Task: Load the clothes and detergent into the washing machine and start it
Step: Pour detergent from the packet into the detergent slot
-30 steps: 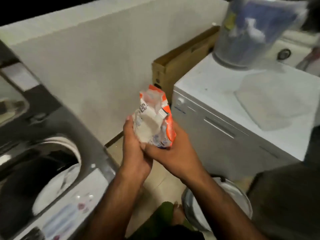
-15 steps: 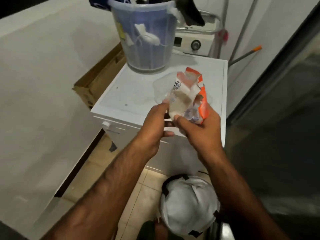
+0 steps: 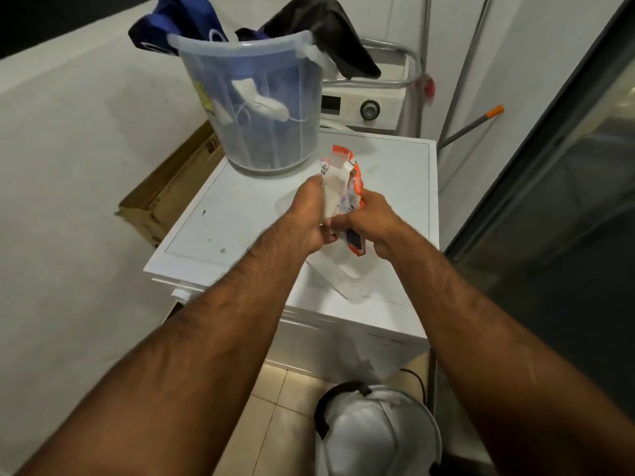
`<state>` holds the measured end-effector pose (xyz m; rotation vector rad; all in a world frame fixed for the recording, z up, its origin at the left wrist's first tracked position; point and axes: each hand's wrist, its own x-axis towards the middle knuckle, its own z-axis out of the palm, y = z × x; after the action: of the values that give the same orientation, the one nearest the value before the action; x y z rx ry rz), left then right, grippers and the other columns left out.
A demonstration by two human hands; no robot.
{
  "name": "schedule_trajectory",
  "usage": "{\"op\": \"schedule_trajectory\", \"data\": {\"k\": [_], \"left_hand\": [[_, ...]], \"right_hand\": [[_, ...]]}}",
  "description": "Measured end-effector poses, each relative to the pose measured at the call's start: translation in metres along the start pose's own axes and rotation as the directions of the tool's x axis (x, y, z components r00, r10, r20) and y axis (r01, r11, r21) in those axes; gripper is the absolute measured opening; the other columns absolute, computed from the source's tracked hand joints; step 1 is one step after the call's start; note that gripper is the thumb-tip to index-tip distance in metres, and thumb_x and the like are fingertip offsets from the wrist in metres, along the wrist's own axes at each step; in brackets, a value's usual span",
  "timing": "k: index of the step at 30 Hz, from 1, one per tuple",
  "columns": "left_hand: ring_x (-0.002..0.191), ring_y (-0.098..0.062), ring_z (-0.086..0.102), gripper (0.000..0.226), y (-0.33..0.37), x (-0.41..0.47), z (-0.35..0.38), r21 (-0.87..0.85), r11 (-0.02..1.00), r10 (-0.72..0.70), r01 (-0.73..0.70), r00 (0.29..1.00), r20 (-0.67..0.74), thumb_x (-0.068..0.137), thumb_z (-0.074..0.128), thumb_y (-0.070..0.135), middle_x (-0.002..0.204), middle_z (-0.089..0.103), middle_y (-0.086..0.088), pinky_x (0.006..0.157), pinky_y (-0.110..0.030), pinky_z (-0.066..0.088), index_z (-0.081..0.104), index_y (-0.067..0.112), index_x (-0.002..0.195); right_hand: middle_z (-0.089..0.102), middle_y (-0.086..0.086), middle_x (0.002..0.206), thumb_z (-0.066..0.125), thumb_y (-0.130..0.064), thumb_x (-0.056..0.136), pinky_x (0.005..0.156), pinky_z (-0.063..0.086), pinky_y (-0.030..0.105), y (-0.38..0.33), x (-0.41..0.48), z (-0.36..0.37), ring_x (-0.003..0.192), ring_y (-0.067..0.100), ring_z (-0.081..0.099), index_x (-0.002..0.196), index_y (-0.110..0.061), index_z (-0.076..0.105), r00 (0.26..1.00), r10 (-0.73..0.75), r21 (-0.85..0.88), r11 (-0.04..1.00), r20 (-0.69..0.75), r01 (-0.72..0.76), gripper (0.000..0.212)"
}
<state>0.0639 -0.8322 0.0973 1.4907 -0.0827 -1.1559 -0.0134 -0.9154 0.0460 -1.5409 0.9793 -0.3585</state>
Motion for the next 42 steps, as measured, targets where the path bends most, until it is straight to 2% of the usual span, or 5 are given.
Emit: {"op": "schedule_trajectory", "data": {"k": [11,17,25,31,42], "left_hand": [[0.091,-0.026,0.069,0.04,-0.016,0.032,0.011,0.01,0.993,-0.112,0.114,0.99,-0.086,0.099,0.038,0.031,0.091,0.073,-0.009,0.097,-0.036,0.051,0.07,0.013,0.084],[0.066,-0.021,0.058,0.024,-0.012,0.033,0.002,0.217,0.974,-0.041,0.059,0.996,-0.084,0.1,0.041,0.011,0.073,0.064,-0.01,0.061,-0.029,0.054,0.062,0.002,0.091],[0.099,-0.025,0.07,0.032,-0.016,0.015,-0.014,0.915,0.313,0.587,-0.254,0.809,0.024,0.086,0.072,0.035,0.109,0.074,-0.004,0.088,-0.038,0.059,0.072,0.015,0.112],[0.126,-0.024,0.057,0.047,-0.021,-0.024,-0.052,0.825,0.425,0.468,-0.374,0.87,0.154,0.096,0.062,0.018,0.141,0.057,-0.007,0.099,-0.031,0.048,0.051,0.013,0.141],[0.107,-0.027,0.066,0.047,-0.087,-0.175,-0.275,0.662,0.734,0.448,-0.151,0.84,-0.305,0.086,0.059,0.015,0.138,0.053,-0.007,0.092,-0.043,0.057,0.055,0.02,0.133]], "right_hand": [[0.068,0.004,0.081,0.078,0.013,0.072,0.051,0.05,0.022,0.022,0.022,0.006,0.072,0.021,0.066,0.092,-0.01,0.068,0.979,0.204,-0.144,0.968,-0.021,-0.205,0.033],[0.072,0.014,0.103,0.073,0.002,0.081,0.062,0.052,0.029,0.005,0.016,-0.002,0.086,0.027,0.07,0.116,0.0,0.066,0.968,0.226,-0.017,0.973,-0.105,-0.229,0.036],[0.056,0.009,0.146,0.07,-0.031,0.088,0.105,0.051,0.051,-0.02,-0.027,0.004,0.127,0.035,0.058,0.148,-0.016,0.044,0.969,-0.089,-0.605,0.794,-0.228,-0.07,0.067],[0.05,0.006,0.153,0.07,-0.025,0.087,0.107,0.047,0.044,-0.04,-0.068,0.03,0.133,0.031,0.055,0.149,-0.021,0.047,0.966,-0.211,-0.592,0.801,-0.151,0.083,0.067],[0.065,-0.001,0.132,0.063,-0.018,0.096,0.077,0.061,0.025,-0.045,-0.18,0.242,0.101,0.013,0.07,0.134,-0.026,0.063,0.826,-0.307,-0.308,0.821,0.472,0.481,0.04]]}}
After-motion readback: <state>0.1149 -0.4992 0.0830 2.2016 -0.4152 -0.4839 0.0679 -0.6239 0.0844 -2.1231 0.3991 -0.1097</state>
